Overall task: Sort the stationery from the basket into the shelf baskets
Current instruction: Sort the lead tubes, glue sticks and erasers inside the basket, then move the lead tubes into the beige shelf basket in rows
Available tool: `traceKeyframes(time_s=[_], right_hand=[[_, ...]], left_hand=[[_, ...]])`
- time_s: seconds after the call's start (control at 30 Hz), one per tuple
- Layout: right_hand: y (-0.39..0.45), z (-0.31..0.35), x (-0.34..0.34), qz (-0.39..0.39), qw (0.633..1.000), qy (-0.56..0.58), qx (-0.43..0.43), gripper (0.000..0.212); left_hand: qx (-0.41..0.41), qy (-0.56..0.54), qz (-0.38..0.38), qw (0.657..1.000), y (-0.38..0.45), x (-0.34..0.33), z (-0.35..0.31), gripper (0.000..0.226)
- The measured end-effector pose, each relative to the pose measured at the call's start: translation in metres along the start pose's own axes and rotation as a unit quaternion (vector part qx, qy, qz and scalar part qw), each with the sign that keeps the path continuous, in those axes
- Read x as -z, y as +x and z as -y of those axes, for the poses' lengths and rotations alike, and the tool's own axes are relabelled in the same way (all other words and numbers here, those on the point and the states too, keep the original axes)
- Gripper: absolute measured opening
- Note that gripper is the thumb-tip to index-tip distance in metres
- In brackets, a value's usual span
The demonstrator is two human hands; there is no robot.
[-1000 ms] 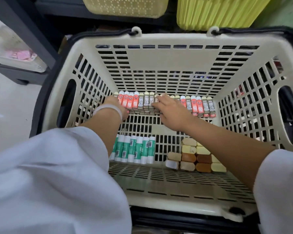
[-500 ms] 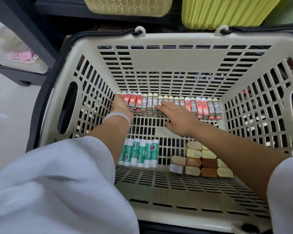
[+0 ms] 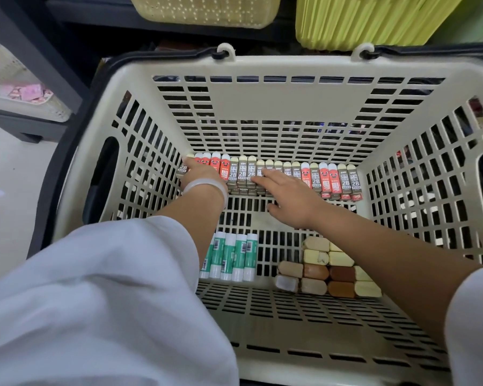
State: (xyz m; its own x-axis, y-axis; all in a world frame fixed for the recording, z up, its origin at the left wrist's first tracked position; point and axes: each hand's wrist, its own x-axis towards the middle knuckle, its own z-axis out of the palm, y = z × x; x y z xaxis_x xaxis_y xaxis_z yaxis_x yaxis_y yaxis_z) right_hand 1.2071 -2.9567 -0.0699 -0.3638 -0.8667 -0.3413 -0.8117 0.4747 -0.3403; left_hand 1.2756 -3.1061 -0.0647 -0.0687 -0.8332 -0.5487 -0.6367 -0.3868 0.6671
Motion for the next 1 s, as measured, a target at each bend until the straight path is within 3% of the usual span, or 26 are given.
traceKeyframes(time_s=[0.03,0.1,0.17,0.23,0.3,0.4,0.5,0.57,0.63,0.83,0.9,1.0], right_hand=[[0.0,-0.001,0.002,0.003,1.0,0.003,0.001,0.064],[0.0,-0.001,0.005,0.009,1.0,0.01,-0.001,0.062],[-0.001,0.001,0.008,0.016,1.0,0.012,-0.006,0.061],[-0.003,0.003,0.01,0.018,1.0,0.022,-0.008,0.06],[-0.004,0.006,0.014,0.01,0.999,0.037,-0.007,0.059],[-0.011,0.001,0.028,-0.017,0.999,0.046,-0.014,0.056],[-0.031,-0.023,0.046,-0.056,0.997,0.012,-0.046,0.052],[-0.047,-0.043,0.057,-0.058,0.995,-0.019,-0.076,0.052],[-0.058,-0.06,0.067,-0.07,0.99,-0.054,-0.107,0.052],[-0.101,-0.117,0.081,-0.097,0.975,-0.146,-0.14,0.056],[-0.118,-0.138,0.084,-0.088,0.967,-0.181,-0.154,0.059],[-0.139,-0.162,0.093,-0.023,0.94,-0.25,-0.231,0.059]], left_hand=[[-0.019,-0.025,0.026,0.999,0.002,-0.001,-0.001,0.063],[0.019,-0.005,0.059,0.998,-0.003,0.003,-0.009,0.05],[0.07,-0.066,0.04,0.995,-0.001,0.009,-0.013,0.065],[0.017,-0.069,0.037,0.997,0.001,0.019,-0.009,0.077],[0.049,-0.102,0.059,0.992,-0.014,0.025,-0.016,0.061],[0.149,-0.287,0.126,0.938,-0.034,0.043,-0.026,0.039],[0.12,-0.333,0.163,0.921,-0.043,0.051,-0.023,0.042],[0.116,-0.329,0.18,0.92,-0.049,0.055,-0.02,0.037],[0.112,-0.263,0.186,0.94,-0.054,0.051,-0.021,0.032],[0.088,-0.203,0.214,0.951,-0.072,0.025,-0.032,0.046],[0.086,-0.212,0.218,0.949,-0.082,0.017,-0.035,0.044],[0.103,-0.239,0.296,0.919,-0.113,0.001,-0.044,0.038]])
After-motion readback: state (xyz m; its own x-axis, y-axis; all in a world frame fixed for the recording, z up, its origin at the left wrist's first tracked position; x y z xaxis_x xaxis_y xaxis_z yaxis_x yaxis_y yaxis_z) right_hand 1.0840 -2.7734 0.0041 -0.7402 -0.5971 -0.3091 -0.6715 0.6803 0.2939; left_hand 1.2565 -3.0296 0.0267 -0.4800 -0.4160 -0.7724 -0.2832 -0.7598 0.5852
